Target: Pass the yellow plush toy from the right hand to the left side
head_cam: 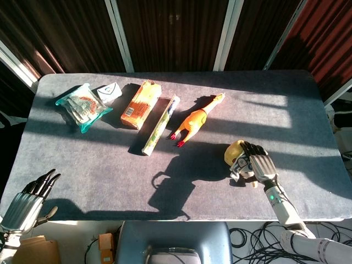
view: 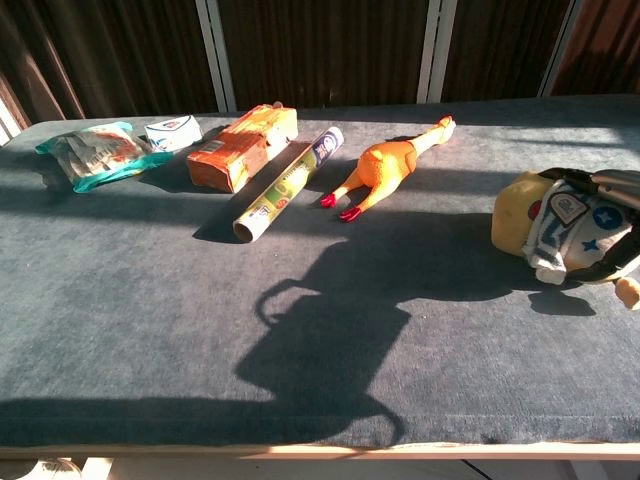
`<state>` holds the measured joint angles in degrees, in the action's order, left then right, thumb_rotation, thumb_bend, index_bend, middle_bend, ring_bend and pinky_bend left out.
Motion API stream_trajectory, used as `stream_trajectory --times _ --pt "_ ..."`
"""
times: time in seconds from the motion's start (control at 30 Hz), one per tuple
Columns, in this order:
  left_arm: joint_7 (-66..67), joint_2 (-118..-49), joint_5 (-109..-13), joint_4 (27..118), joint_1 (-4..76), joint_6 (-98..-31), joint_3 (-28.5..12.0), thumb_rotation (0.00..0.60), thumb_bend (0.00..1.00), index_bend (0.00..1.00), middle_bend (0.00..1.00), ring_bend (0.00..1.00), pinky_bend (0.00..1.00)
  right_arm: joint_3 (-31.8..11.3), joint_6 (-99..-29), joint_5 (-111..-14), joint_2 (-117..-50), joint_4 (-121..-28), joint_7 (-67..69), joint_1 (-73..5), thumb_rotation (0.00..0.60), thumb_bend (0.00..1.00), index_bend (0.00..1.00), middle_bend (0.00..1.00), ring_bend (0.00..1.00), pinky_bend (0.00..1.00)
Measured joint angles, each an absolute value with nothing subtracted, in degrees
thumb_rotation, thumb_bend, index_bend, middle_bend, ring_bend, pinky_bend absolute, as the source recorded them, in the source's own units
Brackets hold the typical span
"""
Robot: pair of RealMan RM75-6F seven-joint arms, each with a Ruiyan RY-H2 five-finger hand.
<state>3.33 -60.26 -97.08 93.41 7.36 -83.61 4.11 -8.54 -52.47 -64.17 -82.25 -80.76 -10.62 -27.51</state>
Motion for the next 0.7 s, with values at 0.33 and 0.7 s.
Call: stream_trajectory --times 0.33,0.7 --pt "3.49 -60.13 -96.95 93.64 7.13 -83.91 4.08 0.6 0.29 0.07 0.0 0.12 0.26 -8.16 -52.97 -63.18 -82.01 -80.93 -11.22 -27.69 0.6 0.05 0.0 0.0 0.0 0.04" --pt "2.79 -59.7 -96.9 93.79 6.68 -84.75 4.02 0.6 0.29 0.08 0.0 0.12 0.26 -8.23 -55.15 -61.43 -83.91 -78.2 -14.29 -28.0 0.6 0.05 0.07 0.09 0.22 0.38"
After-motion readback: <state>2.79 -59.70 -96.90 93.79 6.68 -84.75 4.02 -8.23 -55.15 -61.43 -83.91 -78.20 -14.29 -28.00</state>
